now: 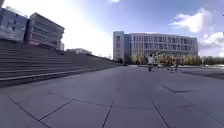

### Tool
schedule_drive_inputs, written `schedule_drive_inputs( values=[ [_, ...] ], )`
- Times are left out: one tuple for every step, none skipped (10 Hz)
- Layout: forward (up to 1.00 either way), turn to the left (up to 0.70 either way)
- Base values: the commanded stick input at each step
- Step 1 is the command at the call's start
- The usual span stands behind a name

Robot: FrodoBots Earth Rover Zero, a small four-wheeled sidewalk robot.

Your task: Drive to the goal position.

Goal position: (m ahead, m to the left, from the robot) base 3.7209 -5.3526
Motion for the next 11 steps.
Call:
schedule_drive_inputs(
  values=[
    [0.7, 0.0],
    [0.7, 0.0],
    [0.7, 0.0],
    [0.7, 0.0],
    [0.7, 0.0],
    [0.7, 0.0],
    [0.7, 0.0],
    [0.7, 0.0],
    [0.7, 0.0],
    [0.7, 0.0],
    [0.7, 0.0]
  ],
)
